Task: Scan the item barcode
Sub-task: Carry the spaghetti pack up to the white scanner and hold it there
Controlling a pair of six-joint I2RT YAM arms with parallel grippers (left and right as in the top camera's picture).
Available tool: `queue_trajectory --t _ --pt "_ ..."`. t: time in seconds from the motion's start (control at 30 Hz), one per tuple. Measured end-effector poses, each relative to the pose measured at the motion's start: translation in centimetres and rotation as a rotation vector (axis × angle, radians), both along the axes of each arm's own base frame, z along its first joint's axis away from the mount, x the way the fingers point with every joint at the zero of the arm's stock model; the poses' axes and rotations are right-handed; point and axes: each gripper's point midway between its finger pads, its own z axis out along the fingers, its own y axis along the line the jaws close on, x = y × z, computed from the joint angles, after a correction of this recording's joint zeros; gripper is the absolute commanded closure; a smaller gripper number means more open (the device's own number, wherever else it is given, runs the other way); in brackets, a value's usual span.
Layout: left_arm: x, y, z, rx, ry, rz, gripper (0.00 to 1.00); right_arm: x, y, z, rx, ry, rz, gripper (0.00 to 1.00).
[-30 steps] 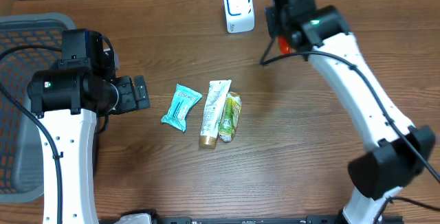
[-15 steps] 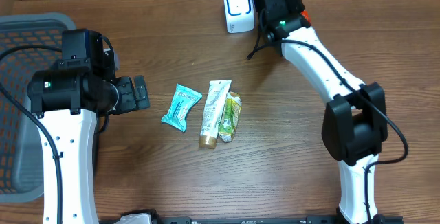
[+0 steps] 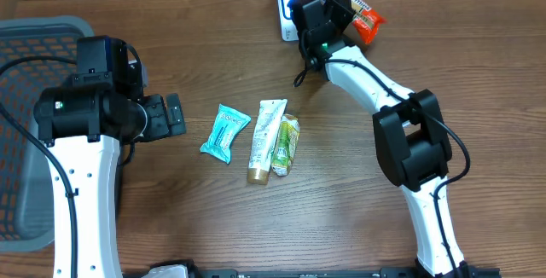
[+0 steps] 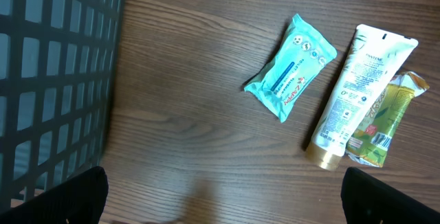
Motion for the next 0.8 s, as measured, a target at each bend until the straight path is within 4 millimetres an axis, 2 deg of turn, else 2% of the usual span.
queue_trajectory --t 0.57,0.8 --pt "0.0 0.0 0.0 0.000 0.000 0.000 0.00 -0.5 0.0 -0.3 -0.046 0.031 -0.004 0.96" --pt "0.0 0.0 0.0 0.000 0.000 0.000 0.00 -0.9 1.4 -0.3 -0.050 0.031 0.019 0.96"
